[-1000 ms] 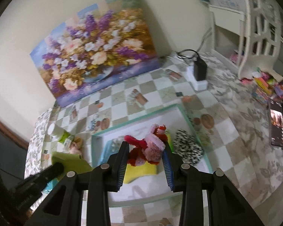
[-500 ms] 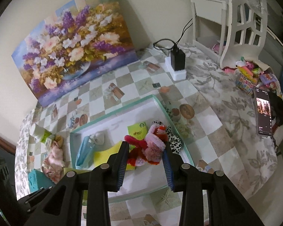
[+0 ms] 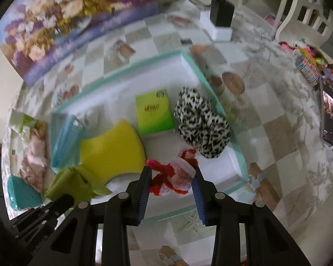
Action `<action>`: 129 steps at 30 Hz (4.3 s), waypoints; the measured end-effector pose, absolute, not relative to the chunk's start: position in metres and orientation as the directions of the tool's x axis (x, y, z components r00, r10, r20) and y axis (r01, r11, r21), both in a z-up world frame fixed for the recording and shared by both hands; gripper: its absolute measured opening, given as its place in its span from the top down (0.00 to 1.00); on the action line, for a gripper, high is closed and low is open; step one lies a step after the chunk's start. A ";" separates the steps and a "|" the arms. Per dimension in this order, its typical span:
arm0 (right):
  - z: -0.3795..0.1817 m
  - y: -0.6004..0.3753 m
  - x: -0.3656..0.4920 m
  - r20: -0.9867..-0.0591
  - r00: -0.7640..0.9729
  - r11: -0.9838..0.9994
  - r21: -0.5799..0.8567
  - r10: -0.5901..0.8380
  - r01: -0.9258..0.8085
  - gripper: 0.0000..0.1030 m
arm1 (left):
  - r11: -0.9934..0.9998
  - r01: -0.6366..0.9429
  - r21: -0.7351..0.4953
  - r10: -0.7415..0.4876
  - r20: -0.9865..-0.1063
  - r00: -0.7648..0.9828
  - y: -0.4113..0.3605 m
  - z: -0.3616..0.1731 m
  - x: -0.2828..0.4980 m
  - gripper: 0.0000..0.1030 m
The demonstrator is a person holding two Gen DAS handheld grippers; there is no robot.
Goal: Organize soft objects
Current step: 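Carry cloth and plush toy into the white tray and open both grippers, then withdraw both grippers from the tray back toward the pile, then close the right gripper on the pink fluffy towel in the pile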
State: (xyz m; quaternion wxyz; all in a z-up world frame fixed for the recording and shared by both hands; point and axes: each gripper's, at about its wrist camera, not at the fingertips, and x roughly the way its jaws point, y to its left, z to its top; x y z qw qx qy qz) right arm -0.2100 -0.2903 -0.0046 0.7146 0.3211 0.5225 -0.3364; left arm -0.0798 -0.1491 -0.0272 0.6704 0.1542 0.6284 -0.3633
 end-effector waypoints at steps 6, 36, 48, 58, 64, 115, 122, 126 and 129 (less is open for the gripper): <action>-0.021 -0.292 -0.208 -0.978 0.175 0.564 0.083 -0.111 0.822 0.58 | 0.704 0.667 -0.243 -0.252 -0.964 -0.085 -0.150 -0.041 -0.079 0.93; 0.038 -0.287 -0.211 -0.914 0.187 0.539 -0.040 -0.360 0.841 0.00 | 0.771 0.601 -0.211 -0.370 -0.916 0.154 -0.112 0.030 -0.048 0.05; 0.043 -0.285 -0.211 -0.908 0.256 0.540 0.040 -0.331 0.841 0.00 | 0.844 0.487 -0.225 -0.383 -0.888 0.254 -0.079 0.044 -0.017 0.04; 0.050 -0.276 -0.199 -0.893 0.340 0.578 0.118 -0.294 0.807 0.00 | 0.906 0.353 -0.235 -0.367 -0.850 0.377 -0.027 0.063 0.025 0.00; 0.049 -0.260 -0.181 -0.883 0.390 0.644 0.143 -0.260 0.752 0.00 | 0.947 0.254 -0.198 -0.295 -0.849 0.439 0.009 0.066 0.049 0.00; 0.002 -0.134 -0.002 -0.861 0.503 0.874 0.301 0.077 0.381 0.02 | 0.938 0.286 -0.195 -0.255 -0.948 0.188 0.016 0.005 0.123 0.00; -0.008 -0.120 0.013 -0.861 0.492 0.890 0.319 0.129 0.324 0.14 | 0.947 0.239 -0.213 -0.254 -0.955 0.154 0.023 -0.006 0.129 0.00; -0.017 -0.114 0.018 -0.861 0.477 0.891 0.345 0.176 0.295 0.26 | 0.951 0.223 -0.213 -0.249 -0.957 0.150 0.026 -0.009 0.130 0.00; -0.021 -0.112 0.021 -0.858 0.473 0.888 0.362 0.199 0.284 0.35 | 0.951 0.223 -0.213 -0.249 -0.957 0.148 0.025 -0.009 0.130 0.00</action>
